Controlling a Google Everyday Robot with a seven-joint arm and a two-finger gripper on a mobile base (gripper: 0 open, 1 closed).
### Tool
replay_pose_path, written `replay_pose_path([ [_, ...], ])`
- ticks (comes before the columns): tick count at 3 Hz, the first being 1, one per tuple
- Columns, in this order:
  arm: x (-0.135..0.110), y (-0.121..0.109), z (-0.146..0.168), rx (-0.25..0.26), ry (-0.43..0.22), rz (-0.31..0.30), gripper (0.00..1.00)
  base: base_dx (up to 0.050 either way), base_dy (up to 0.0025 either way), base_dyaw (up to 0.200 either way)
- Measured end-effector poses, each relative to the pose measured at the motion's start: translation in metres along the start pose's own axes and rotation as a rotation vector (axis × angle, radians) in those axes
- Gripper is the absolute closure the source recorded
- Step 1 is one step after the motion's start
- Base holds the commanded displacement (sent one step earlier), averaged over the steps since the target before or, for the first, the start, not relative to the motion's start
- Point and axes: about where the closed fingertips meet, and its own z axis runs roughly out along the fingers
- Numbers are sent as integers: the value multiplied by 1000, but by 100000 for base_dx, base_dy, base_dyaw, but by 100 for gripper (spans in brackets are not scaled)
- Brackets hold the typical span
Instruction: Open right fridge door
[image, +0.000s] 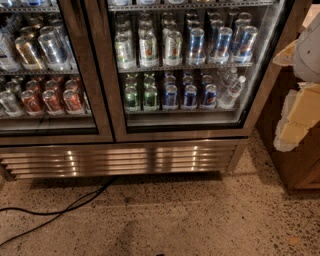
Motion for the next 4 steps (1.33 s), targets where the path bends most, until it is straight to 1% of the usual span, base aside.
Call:
replay_pose_path([
  [1, 0, 0, 0, 0, 0, 0, 0, 0, 0, 0],
  [2, -18, -6, 21, -57, -104, 9, 0, 0, 0, 0],
  [3, -51, -18, 55, -168, -296, 25, 0, 0, 0, 0],
  [4, -75, -35, 91, -236, -562, 9, 0, 0, 0, 0],
])
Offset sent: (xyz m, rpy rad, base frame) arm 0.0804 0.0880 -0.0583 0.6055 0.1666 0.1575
